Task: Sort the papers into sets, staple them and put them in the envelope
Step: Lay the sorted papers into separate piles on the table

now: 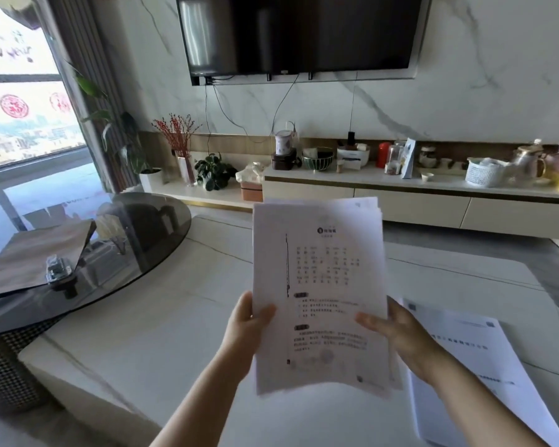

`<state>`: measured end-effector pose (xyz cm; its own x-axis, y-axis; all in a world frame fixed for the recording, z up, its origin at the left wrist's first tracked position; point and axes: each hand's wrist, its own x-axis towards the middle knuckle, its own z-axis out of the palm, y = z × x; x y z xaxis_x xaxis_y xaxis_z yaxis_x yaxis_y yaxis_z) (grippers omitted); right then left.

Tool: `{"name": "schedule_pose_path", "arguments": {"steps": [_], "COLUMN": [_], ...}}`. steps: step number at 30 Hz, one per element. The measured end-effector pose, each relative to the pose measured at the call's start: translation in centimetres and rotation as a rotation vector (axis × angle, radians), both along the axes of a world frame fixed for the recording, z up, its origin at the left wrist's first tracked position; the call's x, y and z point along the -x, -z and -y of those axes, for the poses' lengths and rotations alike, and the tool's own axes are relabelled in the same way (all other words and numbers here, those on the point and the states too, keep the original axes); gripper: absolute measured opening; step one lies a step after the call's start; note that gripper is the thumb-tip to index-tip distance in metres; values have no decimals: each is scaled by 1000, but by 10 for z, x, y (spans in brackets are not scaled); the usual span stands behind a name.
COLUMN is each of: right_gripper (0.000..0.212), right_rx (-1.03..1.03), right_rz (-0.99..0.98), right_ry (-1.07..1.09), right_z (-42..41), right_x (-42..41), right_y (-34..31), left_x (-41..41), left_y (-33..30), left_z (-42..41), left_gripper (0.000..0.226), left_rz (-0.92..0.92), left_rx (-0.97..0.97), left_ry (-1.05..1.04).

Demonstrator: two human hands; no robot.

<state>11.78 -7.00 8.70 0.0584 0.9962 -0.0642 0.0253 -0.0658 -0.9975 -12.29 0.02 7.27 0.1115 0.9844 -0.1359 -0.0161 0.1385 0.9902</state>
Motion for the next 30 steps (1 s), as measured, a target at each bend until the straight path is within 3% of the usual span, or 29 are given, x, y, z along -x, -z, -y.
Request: {"name": "schedule_pose_path", "arguments": {"steps": [5, 12, 16, 19, 23, 28, 30], "right_gripper": [26, 37, 21, 23, 35, 29, 28], "right_rx": [-68, -30, -95, -128, -17, -16, -7], "right_rz": [78, 74, 154, 66, 53, 40, 24], "right_ry": [151, 192, 202, 261, 252, 278, 259], "right_z": [-6, -16, -30, -31, -19, -18, -12], "right_x": [4, -7, 13, 9, 13, 14, 15], "right_y": [2, 9, 8, 4, 35, 33, 38], "left_x": [-5, 6, -21, -18, -11, -10, -6], "left_y": [6, 3, -7, -10, 16, 15, 16], "left_z": [9, 8, 1, -6, 5, 5, 9], "left_gripper": [19, 41, 22, 16, 17, 11, 19], "left_rz": [62, 65, -21, 14, -25, 0, 22], "left_rx": [-56, -50, -129, -154, -68, -88, -60], "left_ry": [-43, 88, 63, 0, 22, -28, -10]}}
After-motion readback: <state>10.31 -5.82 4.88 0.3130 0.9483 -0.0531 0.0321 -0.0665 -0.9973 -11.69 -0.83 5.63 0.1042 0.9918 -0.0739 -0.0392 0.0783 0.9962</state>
